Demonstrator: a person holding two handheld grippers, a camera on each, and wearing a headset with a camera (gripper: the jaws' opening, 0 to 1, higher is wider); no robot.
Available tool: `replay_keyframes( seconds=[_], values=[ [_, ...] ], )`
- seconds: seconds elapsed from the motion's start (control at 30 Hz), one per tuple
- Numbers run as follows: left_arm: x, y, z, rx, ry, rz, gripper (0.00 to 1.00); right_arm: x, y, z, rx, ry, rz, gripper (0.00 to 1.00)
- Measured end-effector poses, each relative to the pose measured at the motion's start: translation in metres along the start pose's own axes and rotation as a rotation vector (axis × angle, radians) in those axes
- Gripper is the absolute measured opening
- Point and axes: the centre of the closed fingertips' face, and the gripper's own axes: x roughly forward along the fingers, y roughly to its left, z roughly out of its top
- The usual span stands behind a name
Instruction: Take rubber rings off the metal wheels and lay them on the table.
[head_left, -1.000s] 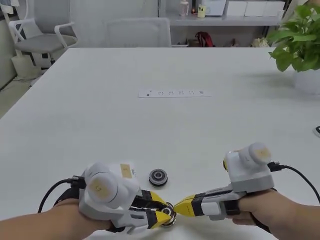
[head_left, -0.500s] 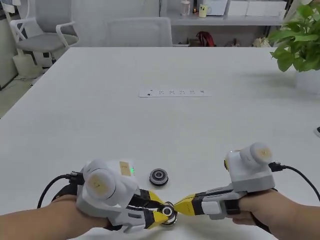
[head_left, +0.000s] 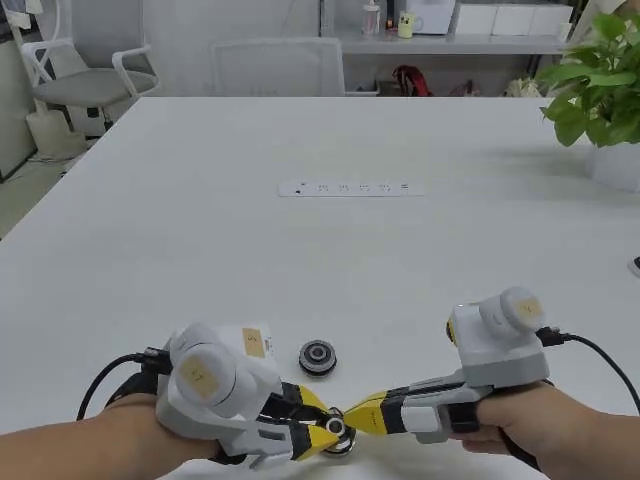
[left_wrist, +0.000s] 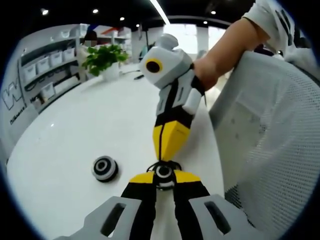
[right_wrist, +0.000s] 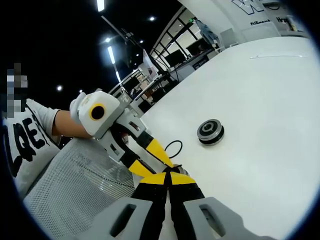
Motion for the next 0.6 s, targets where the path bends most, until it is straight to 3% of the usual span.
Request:
replay_keyframes(
  seconds=[0.23, 0.6],
  values=[
    [-0.0001, -0.0003, -0.0001, 0.004, 0.002, 0.001, 0.12, 0.0007, 0.0067, 0.0034, 0.004, -0.011, 0.026, 0.00],
    [-0.0002, -0.0006, 0.0004, 0.005, 0.005, 0.003, 0.13, -0.0018, 0.0014, 0.0029, 0.009, -0.013, 0.009, 0.00]
  ],
)
